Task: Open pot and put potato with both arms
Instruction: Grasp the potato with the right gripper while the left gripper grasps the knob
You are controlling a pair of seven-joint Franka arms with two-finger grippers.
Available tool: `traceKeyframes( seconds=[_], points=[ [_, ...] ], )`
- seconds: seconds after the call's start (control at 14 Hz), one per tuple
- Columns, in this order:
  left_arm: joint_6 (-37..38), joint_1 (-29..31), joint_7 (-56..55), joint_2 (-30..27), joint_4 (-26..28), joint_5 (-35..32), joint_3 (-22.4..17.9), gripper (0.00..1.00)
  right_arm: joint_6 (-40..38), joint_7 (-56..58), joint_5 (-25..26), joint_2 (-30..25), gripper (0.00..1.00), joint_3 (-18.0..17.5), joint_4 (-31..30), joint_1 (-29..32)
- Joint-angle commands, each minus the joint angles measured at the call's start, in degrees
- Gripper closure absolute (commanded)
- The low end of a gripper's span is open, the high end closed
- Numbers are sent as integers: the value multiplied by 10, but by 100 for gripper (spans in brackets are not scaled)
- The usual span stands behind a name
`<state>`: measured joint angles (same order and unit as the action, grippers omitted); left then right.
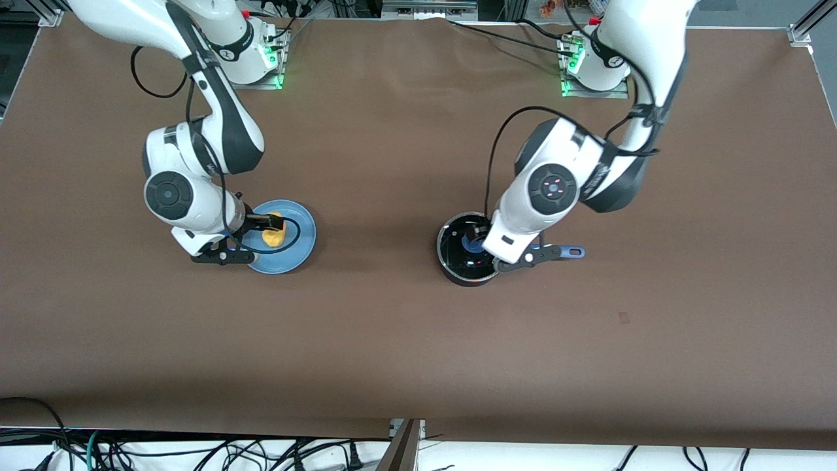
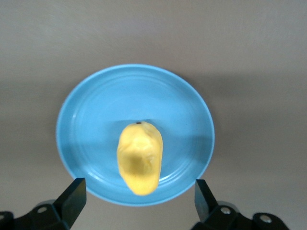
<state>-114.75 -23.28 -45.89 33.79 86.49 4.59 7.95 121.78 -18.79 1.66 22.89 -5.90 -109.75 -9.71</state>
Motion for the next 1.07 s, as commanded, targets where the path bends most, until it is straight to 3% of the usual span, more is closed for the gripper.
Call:
traceKeyframes(
  seconds=[0.0,0.29,0.57,0.71,0.86,0.93,1.0],
  points=[
    [-2,-22,-10,36,-40,5,-7,0,42,-39,3,-4,0,-2,-42,0],
    [-2,-30,-9,47,-41,3,-7,0,110,-40,1,12,0,-2,-77,0],
    [-14,-31,-2,54,-42,2,-8,0,137,-63,0,29,0,-2,-74,0],
    [-14,-31,1,59,-44,2,-8,15,151,-63,4,36,0,-2,-74,0],
    [-14,-31,10,59,-44,2,-8,42,165,-63,5,41,0,-2,-73,0],
    [-14,-31,23,59,-44,2,-9,51,169,-63,4,44,0,-2,-73,0],
    [-14,-31,43,59,-44,1,-9,66,169,-63,5,46,10,-2,-73,0]
  ],
)
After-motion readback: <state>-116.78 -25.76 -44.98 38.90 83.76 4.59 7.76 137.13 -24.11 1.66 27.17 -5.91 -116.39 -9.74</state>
